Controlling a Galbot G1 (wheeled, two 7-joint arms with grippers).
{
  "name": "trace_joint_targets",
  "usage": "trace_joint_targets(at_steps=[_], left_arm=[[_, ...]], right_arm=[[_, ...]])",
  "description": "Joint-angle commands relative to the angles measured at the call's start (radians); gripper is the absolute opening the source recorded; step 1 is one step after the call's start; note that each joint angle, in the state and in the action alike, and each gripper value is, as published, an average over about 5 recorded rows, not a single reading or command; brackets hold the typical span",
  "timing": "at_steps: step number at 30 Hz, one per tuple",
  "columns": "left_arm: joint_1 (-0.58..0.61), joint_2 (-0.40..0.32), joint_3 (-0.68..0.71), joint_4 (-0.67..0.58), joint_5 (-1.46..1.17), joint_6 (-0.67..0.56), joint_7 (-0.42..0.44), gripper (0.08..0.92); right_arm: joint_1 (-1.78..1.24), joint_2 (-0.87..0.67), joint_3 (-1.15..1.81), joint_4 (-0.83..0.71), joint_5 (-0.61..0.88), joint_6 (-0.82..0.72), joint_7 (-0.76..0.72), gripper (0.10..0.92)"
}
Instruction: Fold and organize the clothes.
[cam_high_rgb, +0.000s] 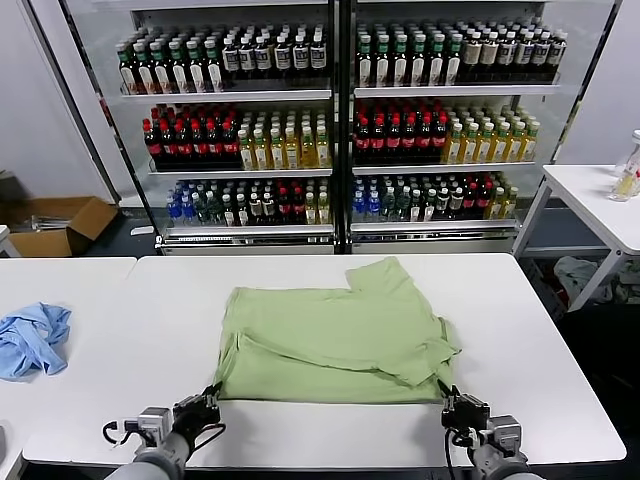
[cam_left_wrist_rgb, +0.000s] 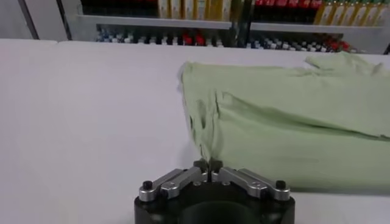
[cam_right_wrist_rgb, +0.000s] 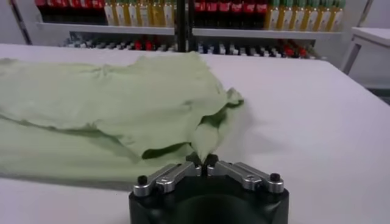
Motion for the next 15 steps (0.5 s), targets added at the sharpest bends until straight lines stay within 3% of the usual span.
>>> trace_joint_targets(at_steps=[1, 6, 12, 15], left_arm=[[0.262, 0.011, -0.135, -0.181, -0.009, -0.042, 0.009, 0.084], [0.312, 0.021, -0.22, -0.168, -0.06, -0.054, 0.021, 0.084], [0.327, 0.014, -0.203, -0.185, -0.019, -0.021, 0.041, 0.084], [0.306, 0.014, -0.199, -0.193, -0.021, -0.009, 0.048, 0.091]], right_arm=[[-0.172, 0.003, 0.031, 0.12, -0.07, 0.033, -0.017, 0.132], [-0.186, 0.014, 0.009, 0.103, -0.112, 0.061, -0.022, 0.132], [-0.172, 0.003, 0.003, 0.079, -0.135, 0.076, -0.013, 0.132], [-0.161, 0.002, 0.0, 0.077, -0.144, 0.084, -0.019, 0.173]])
